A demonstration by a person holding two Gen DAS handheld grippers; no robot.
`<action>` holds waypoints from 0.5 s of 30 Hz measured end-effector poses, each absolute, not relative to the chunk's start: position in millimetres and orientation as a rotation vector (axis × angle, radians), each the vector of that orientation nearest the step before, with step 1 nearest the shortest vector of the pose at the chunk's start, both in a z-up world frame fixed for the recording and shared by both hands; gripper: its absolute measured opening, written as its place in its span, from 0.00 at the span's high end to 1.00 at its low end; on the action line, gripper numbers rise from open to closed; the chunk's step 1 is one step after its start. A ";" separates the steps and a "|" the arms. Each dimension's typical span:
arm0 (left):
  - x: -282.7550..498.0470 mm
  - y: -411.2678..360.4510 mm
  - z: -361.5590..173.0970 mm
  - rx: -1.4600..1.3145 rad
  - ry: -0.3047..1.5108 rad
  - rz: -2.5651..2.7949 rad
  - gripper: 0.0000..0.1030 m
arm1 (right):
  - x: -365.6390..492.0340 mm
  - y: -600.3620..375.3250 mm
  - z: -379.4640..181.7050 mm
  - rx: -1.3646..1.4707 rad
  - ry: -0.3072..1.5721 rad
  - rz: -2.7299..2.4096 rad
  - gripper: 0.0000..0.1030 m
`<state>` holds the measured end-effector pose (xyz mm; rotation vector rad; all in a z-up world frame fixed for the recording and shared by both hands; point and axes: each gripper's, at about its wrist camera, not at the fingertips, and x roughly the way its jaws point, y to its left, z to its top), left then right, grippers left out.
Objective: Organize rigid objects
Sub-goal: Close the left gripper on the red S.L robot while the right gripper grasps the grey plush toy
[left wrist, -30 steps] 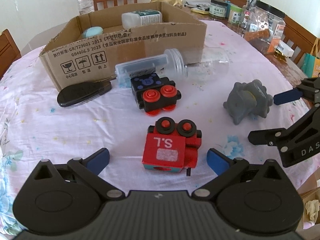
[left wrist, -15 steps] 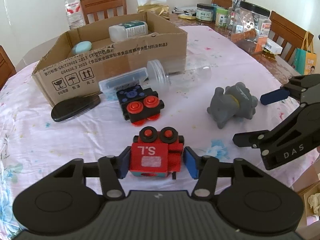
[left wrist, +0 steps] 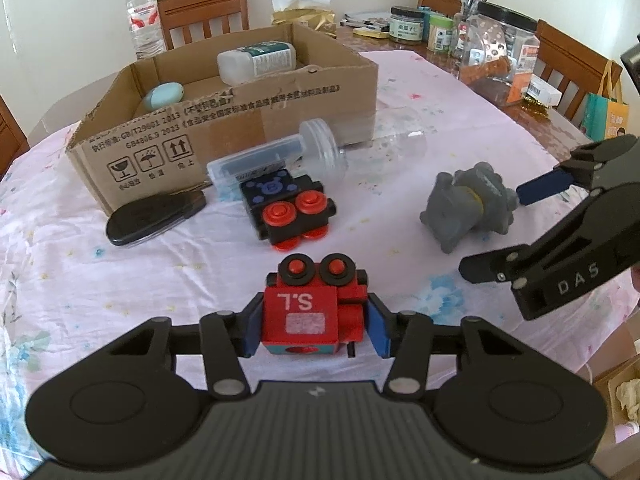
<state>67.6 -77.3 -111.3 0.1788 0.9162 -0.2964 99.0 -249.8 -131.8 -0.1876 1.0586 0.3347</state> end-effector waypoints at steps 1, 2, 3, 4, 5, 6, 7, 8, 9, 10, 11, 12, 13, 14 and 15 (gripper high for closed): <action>68.1 -74.7 -111.2 0.180 0.917 -0.292 0.51 | 100.1 -248.1 -131.5 -0.180 1.060 0.336 0.00; 68.5 -72.7 -111.1 0.181 0.918 -0.291 0.50 | 101.3 -245.7 -131.0 -0.173 1.059 0.338 0.00; 68.7 -70.8 -111.0 0.182 0.919 -0.291 0.50 | 102.7 -243.5 -130.7 -0.169 1.058 0.340 0.00; 68.7 -69.1 -111.0 0.184 0.920 -0.293 0.50 | 104.0 -241.4 -130.5 -0.164 1.059 0.341 0.00; 68.6 -68.7 -110.8 0.188 0.920 -0.297 0.50 | 105.8 -239.0 -130.2 -0.156 1.060 0.340 0.00; 68.4 -68.6 -110.8 0.193 0.918 -0.304 0.50 | 107.3 -237.0 -129.5 -0.148 1.059 0.341 0.00; 68.3 -68.8 -110.8 0.198 0.916 -0.311 0.50 | 108.8 -235.1 -128.9 -0.142 1.058 0.342 0.00; 68.3 -68.6 -111.0 0.198 0.916 -0.319 0.50 | 110.5 -233.2 -128.6 -0.138 1.058 0.341 0.00; 68.7 -67.8 -111.2 0.194 0.920 -0.327 0.50 | 112.0 -232.1 -128.1 -0.134 1.060 0.340 0.00; 69.6 -66.0 -111.0 0.184 0.926 -0.332 0.50 | 113.5 -230.9 -128.0 -0.129 1.062 0.338 0.01; 70.5 -64.1 -110.9 0.173 0.931 -0.336 0.50 | 115.1 -230.0 -128.0 -0.123 1.065 0.332 0.02; 71.4 -61.9 -111.0 0.164 0.934 -0.336 0.50 | 116.1 -229.6 -127.9 -0.119 1.069 0.325 0.03; 71.9 -60.2 -110.9 0.161 0.936 -0.335 0.51 | 117.4 -229.3 -128.0 -0.113 1.074 0.319 0.04; 72.3 -59.0 -110.8 0.160 0.937 -0.336 0.51 | 118.2 -229.3 -127.7 -0.104 1.077 0.314 0.06; 73.0 -58.1 -110.7 0.161 0.939 -0.337 0.51 | 118.6 -229.4 -127.3 -0.099 1.077 0.304 0.07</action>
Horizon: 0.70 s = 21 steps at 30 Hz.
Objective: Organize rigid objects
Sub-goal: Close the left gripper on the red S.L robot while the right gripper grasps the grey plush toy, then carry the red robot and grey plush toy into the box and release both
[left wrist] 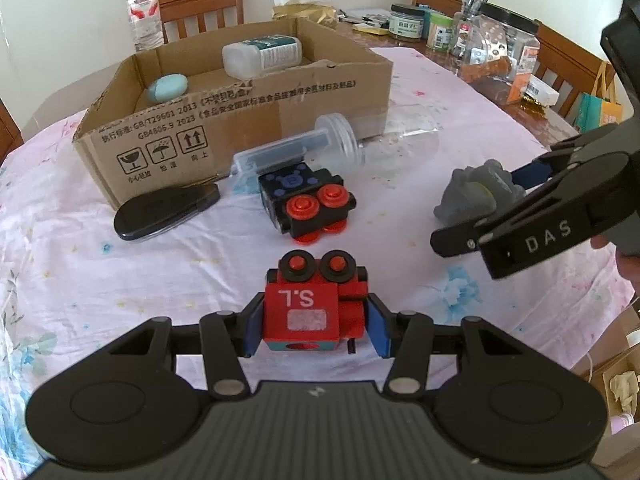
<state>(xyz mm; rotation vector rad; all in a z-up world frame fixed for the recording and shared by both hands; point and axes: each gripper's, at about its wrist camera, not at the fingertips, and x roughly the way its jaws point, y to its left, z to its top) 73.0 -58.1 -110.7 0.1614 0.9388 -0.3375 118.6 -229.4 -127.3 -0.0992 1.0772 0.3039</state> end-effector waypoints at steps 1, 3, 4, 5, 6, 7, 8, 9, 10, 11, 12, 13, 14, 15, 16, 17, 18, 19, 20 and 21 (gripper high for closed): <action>74.7 -57.8 -110.5 0.164 0.942 -0.341 0.51 | 119.2 -229.3 -126.9 -0.098 1.080 0.292 0.09; 76.9 -57.3 -110.0 0.169 0.949 -0.350 0.51 | 121.2 -229.4 -126.7 -0.103 1.085 0.266 0.15; 78.2 -57.0 -109.8 0.169 0.953 -0.359 0.51 | 121.9 -228.9 -125.9 -0.112 1.084 0.255 0.20; 79.3 -56.5 -109.7 0.170 0.956 -0.366 0.51 | 122.6 -228.3 -125.6 -0.123 1.085 0.248 0.23; 80.2 -56.0 -109.3 0.172 0.959 -0.373 0.51 | 123.0 -227.7 -124.7 -0.136 1.086 0.243 0.23; 81.0 -55.5 -108.4 0.176 0.960 -0.383 0.51 | 123.5 -228.2 -124.0 -0.133 1.088 0.246 0.23; 81.5 -55.1 -107.4 0.183 0.961 -0.393 0.51 | 124.1 -228.8 -123.0 -0.128 1.093 0.249 0.24; 82.1 -54.9 -106.3 0.189 0.961 -0.400 0.51 | 124.3 -229.1 -122.0 -0.131 1.094 0.250 0.24; 82.5 -54.4 -104.5 0.196 0.961 -0.408 0.51 | 123.6 -228.6 -120.4 -0.140 1.091 0.250 0.24; 82.6 -54.1 -102.6 0.203 0.961 -0.415 0.51 | 122.9 -228.3 -118.1 -0.151 1.086 0.251 0.24; 83.0 -53.5 -100.2 0.212 0.962 -0.424 0.51 | 123.2 -228.3 -115.9 -0.159 1.081 0.257 0.24; 83.9 -52.6 -97.8 0.218 0.962 -0.432 0.51 | 123.6 -228.6 -113.3 -0.163 1.080 0.267 0.24; 84.3 -51.6 -95.0 0.223 0.962 -0.439 0.51 | 123.2 -229.0 -109.5 -0.167 1.075 0.277 0.24; 85.0 -50.6 -91.7 0.228 0.962 -0.448 0.51 | 123.7 -228.9 -106.4 -0.172 1.072 0.286 0.24; 85.7 -49.1 -87.3 0.228 0.965 -0.460 0.51 | 123.9 -228.4 -102.7 -0.180 1.069 0.297 0.24; 86.3 -47.7 -83.4 0.229 0.969 -0.471 0.51 | 124.0 -228.2 -98.3 -0.188 1.064 0.310 0.24; 87.1 -46.1 -78.4 0.231 0.971 -0.483 0.51 | 124.4 -228.0 -93.7 -0.193 1.059 0.321 0.24; 87.7 -44.1 -72.2 0.234 0.969 -0.495 0.51 | 124.8 -228.1 -88.6 -0.197 1.051 0.334 0.24; 88.5 -42.0 -66.7 0.235 0.967 -0.505 0.51 | 125.4 -228.3 -83.0 -0.198 1.042 0.349 0.24; 89.5 -39.9 -60.9 0.236 0.965 -0.512 0.51 | 126.5 -228.1 -77.6 -0.197 1.034 0.362 0.24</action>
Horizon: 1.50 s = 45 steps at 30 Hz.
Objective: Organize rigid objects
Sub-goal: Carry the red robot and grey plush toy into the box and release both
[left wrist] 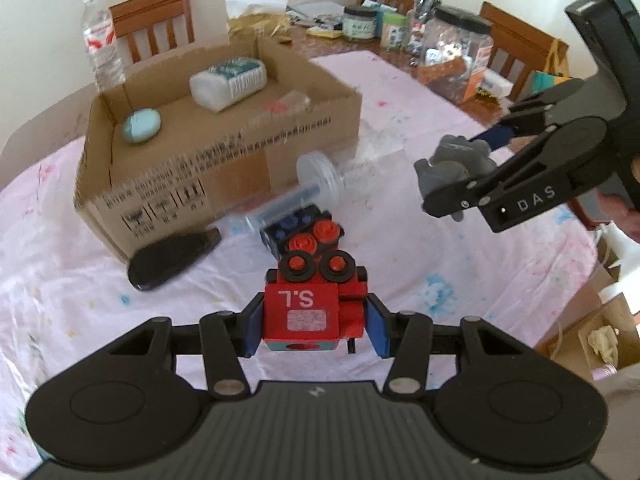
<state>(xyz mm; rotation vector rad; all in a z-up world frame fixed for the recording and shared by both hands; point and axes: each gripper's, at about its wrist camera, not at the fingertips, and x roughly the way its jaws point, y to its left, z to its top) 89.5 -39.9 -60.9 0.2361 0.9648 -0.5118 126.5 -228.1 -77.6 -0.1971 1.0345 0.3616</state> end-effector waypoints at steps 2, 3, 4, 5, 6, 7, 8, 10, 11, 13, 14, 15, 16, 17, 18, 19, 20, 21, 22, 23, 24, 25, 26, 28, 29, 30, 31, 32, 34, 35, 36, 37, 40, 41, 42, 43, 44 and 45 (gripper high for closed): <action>93.8 -34.7 -47.3 0.230 0.953 -0.523 0.51 | 130.2 -228.0 -66.4 -0.189 1.017 0.378 0.24; 96.0 -32.1 -41.1 0.228 0.947 -0.525 0.51 | 133.1 -228.3 -61.2 -0.184 1.008 0.388 0.24; 98.9 -29.3 -34.0 0.227 0.938 -0.523 0.51 | 134.3 -227.7 -55.1 -0.181 0.996 0.398 0.24; 102.0 -27.7 -28.8 0.227 0.928 -0.522 0.51 | 136.3 -226.7 -48.3 -0.178 0.980 0.406 0.24; 106.4 -25.6 -22.5 0.229 0.915 -0.520 0.51 | 137.8 -226.6 -42.7 -0.178 0.970 0.413 0.24; 110.4 -24.5 -17.6 0.231 0.903 -0.517 0.51 | 140.3 -225.6 -37.8 -0.178 0.959 0.421 0.24; 114.6 -22.9 -13.1 0.231 0.890 -0.514 0.51 | 142.9 -224.5 -32.6 -0.178 0.947 0.426 0.24; 124.7 -21.1 -5.1 0.237 0.863 -0.508 0.51 | 148.1 -222.7 -24.2 -0.182 0.923 0.434 0.24; 130.1 -20.4 -2.1 0.240 0.852 -0.504 0.51 | 152.1 -221.8 -20.5 -0.185 0.910 0.436 0.24; 143.2 -19.2 2.7 0.252 0.831 -0.500 0.51 | 159.6 -219.6 -13.7 -0.189 0.888 0.441 0.24; 149.3 -18.5 3.7 0.257 0.823 -0.499 0.51 | 162.7 -218.2 -10.8 -0.188 0.879 0.444 0.24; 156.5 -17.9 3.9 0.261 0.817 -0.497 0.51 | 165.9 -216.9 -8.4 -0.187 0.872 0.446 0.24; 165.6 -17.4 3.7 0.265 0.814 -0.493 0.51 | 169.2 -215.1 -6.1 -0.185 0.864 0.449 0.24; 173.0 -16.3 3.3 0.268 0.811 -0.492 0.51 | 173.7 -213.3 -4.2 -0.181 0.859 0.451 0.24; 179.6 -16.1 2.2 0.272 0.808 -0.491 0.51 | 177.6 -211.5 -3.0 -0.178 0.855 0.449 0.24; 188.8 -15.6 -0.2 0.275 0.809 -0.487 0.51 | 181.3 -209.9 -1.9 -0.176 0.851 0.449 0.24; 196.0 -14.7 -2.6 0.275 0.813 -0.483 0.51 | 185.4 -207.8 -1.1 -0.174 0.848 0.451 0.24; 203.9 -13.7 -5.6 0.273 0.817 -0.481 0.51 | 189.5 -205.8 -0.6 -0.173 0.845 0.450 0.24; 211.7 -12.7 -9.1 0.271 0.823 -0.478 0.51 | 193.0 -204.7 -0.1 -0.172 0.844 0.449 0.24; 218.5 -12.1 -12.6 0.274 0.830 -0.472 0.51 | 197.0 -202.9 -0.6 -0.170 0.845 0.449 0.24; 224.4 -11.6 -15.7 0.277 0.834 -0.467 0.51 | 201.0 -201.1 -1.2 -0.168 0.847 0.446 0.24; 229.4 -11.1 -18.9 0.278 0.833 -0.467 0.51 | 204.5 -199.7 -2.1 -0.167 0.848 0.442 0.24; 233.6 -11.0 -20.9 0.280 0.834 -0.467 0.51 | 207.9 -197.7 -2.9 -0.168 0.849 0.439 0.24; 241.4 -9.8 -25.6 0.287 0.833 -0.466 0.51 | 213.9 -194.8 -4.0 -0.168 0.853 0.435 0.24; 244.6 -9.3 -27.8 0.292 0.835 -0.465 0.51 | 216.1 -193.8 -4.3 -0.168 0.854 0.435 0.24; 247.8 -8.7 -30.4 0.295 0.837 -0.464 0.51 | 217.9 -192.5 -4.7 -0.169 0.855 0.433 0.24; 250.9 -7.9 -32.4 0.294 0.839 -0.464 0.51 | 220.5 -191.0 -4.9 -0.170 0.856 0.430 0.24; 253.7 -7.2 -34.3 0.295 0.842 -0.463 0.51 | 223.0 -189.7 -5.4 -0.170 0.857 0.429 0.24; 259.1 -5.8 -39.1 0.299 0.844 -0.459 0.51 | 227.9 -187.5 -6.8 -0.166 0.862 0.425 0.24; 261.2 -5.0 -41.2 0.299 0.847 -0.455 0.51 | 230.2 -186.2 -7.4 -0.168 0.863 0.422 0.24; 263.9 -3.7 -43.6 0.296 0.851 -0.451 0.51 | 232.2 -184.8 -7.4 -0.169 0.864 0.420 0.24; 266.0 -2.2 -45.0 0.294 0.852 -0.450 0.51 | 234.3 -183.7 -7.8 -0.168 0.866 0.418 0.24; 271.0 1.5 -49.3 0.295 0.849 -0.435 0.51 | 238.7 -180.5 -8.3 -0.166 0.867 0.412 0.24; 271.6 2.7 -50.0 0.297 0.847 -0.425 0.50 | 240.3 -179.6 -8.4 -0.166 0.865 0.412 0.24; 272.2 4.3 -50.7 0.299 0.841 -0.417 0.44 | 241.8 -178.7 -8.7 -0.165 0.865 0.409 0.24; 273.1 5.9 -50.8 0.295 0.843 -0.409 0.28 | 243.1 -178.0 -9.0 -0.165 0.867 0.408 0.24; 273.8 7.8 -50.5 0.288 0.840 -0.398 0.19 | 244.7 -176.9 -9.5 -0.165 0.867 0.406 0.24; 272.7 10.7 -48.9 0.276 0.827 -0.389 0.09 | 245.8 -175.9 -9.7 -0.166 0.866 0.404 0.24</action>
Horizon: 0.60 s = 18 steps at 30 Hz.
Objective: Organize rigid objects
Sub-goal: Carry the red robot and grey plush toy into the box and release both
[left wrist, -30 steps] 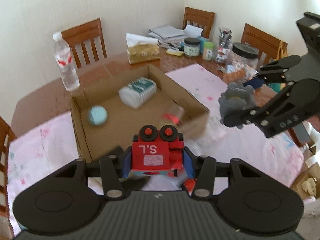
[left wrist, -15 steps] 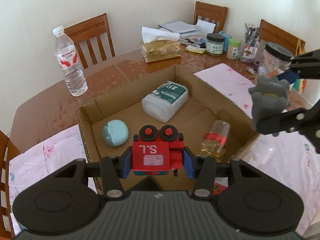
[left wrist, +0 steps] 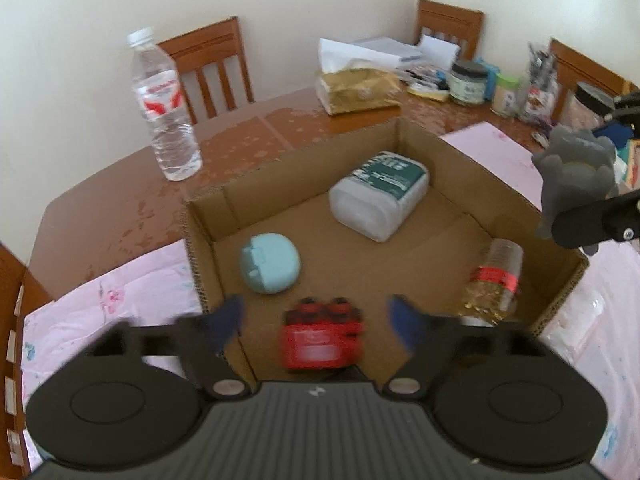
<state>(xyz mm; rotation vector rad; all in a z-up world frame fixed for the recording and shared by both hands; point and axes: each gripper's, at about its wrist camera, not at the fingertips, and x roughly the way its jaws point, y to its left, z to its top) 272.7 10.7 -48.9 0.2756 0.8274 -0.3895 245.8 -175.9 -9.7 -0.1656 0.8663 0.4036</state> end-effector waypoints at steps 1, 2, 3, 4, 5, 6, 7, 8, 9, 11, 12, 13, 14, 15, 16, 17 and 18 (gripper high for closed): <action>270.5 14.4 -46.4 0.258 0.810 -0.396 0.09 | 247.5 -174.7 -10.0 -0.166 0.867 0.401 0.24; 269.1 16.7 -44.1 0.246 0.807 -0.399 0.09 | 249.1 -173.5 -10.6 -0.167 0.869 0.400 0.24; 267.8 18.6 -42.1 0.237 0.806 -0.391 0.07 | 250.5 -172.5 -11.0 -0.166 0.870 0.399 0.24; 265.6 21.1 -39.6 0.229 0.804 -0.374 0.06 | 252.4 -171.8 -11.7 -0.164 0.872 0.398 0.24; 263.5 23.3 -37.1 0.223 0.799 -0.366 0.06 | 254.7 -170.7 -12.6 -0.163 0.875 0.398 0.24; 260.6 26.0 -34.3 0.213 0.791 -0.362 0.06 | 257.0 -169.7 -13.2 -0.163 0.876 0.395 0.24; 257.2 29.1 -30.8 0.199 0.782 -0.358 0.04 | 259.2 -168.8 -13.9 -0.165 0.876 0.393 0.24; 253.8 32.2 -27.6 0.185 0.773 -0.350 0.03 | 261.8 -167.9 -14.9 -0.165 0.877 0.391 0.24; 251.3 35.0 -24.6 0.173 0.767 -0.344 0.02 | 264.8 -167.1 -15.9 -0.165 0.878 0.390 0.24; 246.8 40.4 -20.8 0.155 0.761 -0.324 0.01 | 271.3 -165.8 -18.5 -0.162 0.881 0.384 0.24; 244.9 42.3 -19.7 0.151 0.759 -0.308 0.01 | 274.2 -165.2 -19.7 -0.161 0.882 0.381 0.24; 242.6 44.7 -19.7 0.149 0.759 -0.290 0.01 | 277.8 -164.7 -20.8 -0.158 0.882 0.376 0.24; 240.5 46.6 -19.5 0.147 0.761 -0.278 0.01 | 282.0 -164.1 -22.4 -0.157 0.882 0.371 0.24; 238.0 48.8 -19.2 0.145 0.763 -0.274 0.01 | 285.1 -163.7 -23.7 -0.156 0.882 0.366 0.24; 235.4 50.6 -19.5 0.143 0.763 -0.273 0.01 | 288.9 -163.3 -24.9 -0.153 0.882 0.359 0.24; 233.3 51.4 -19.9 0.143 0.766 -0.271 0.01 | 293.2 -163.1 -26.0 -0.149 0.881 0.352 0.23; 231.1 52.7 -20.2 0.143 0.769 -0.269 0.01 | 297.3 -163.0 -27.5 -0.146 0.881 0.346 0.23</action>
